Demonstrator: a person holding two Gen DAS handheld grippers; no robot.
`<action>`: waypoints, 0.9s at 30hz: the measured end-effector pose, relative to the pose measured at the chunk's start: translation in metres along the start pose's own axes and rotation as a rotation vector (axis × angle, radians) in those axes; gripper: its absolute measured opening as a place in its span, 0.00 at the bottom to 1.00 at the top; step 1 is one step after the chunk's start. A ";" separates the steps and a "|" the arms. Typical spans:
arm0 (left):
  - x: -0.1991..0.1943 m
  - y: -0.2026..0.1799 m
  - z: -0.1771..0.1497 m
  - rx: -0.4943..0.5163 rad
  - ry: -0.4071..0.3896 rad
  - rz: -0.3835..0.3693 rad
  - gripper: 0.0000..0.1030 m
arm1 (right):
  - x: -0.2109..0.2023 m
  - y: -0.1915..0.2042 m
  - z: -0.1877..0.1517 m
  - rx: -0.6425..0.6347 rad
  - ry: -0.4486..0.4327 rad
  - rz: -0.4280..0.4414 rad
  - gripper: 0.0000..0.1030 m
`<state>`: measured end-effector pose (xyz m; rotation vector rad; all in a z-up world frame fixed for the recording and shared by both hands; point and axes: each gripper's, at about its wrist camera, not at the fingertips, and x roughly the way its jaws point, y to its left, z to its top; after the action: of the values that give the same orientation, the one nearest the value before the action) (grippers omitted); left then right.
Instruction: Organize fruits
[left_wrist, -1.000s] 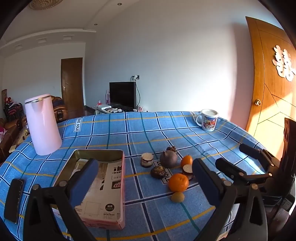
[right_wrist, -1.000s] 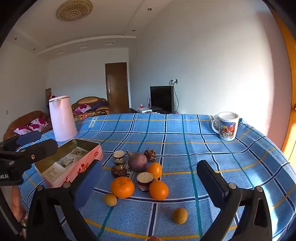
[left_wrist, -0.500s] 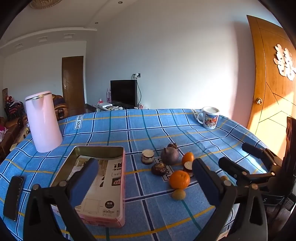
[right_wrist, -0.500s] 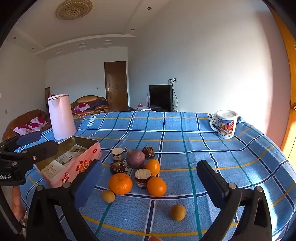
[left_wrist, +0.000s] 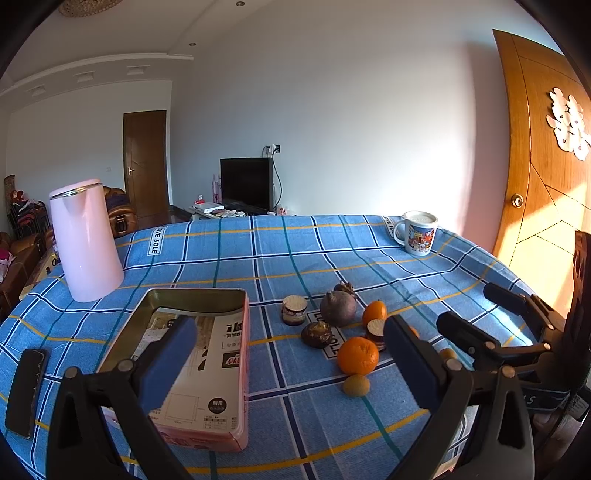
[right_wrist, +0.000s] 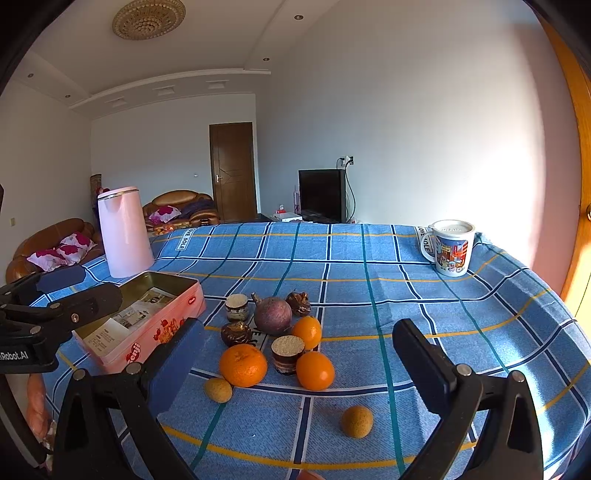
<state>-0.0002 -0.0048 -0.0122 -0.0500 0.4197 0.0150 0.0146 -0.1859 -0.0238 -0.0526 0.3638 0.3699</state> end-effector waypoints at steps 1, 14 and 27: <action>0.000 0.000 0.000 0.000 0.001 0.000 1.00 | 0.000 0.000 0.000 -0.001 0.000 0.000 0.99; 0.001 0.000 -0.002 -0.002 0.003 0.002 1.00 | 0.002 0.002 0.000 -0.004 0.009 0.006 0.99; 0.001 0.004 -0.002 -0.008 0.006 0.000 1.00 | 0.003 0.004 -0.003 -0.008 0.016 0.010 0.99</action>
<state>0.0002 -0.0013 -0.0145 -0.0584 0.4255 0.0165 0.0152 -0.1812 -0.0274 -0.0615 0.3789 0.3810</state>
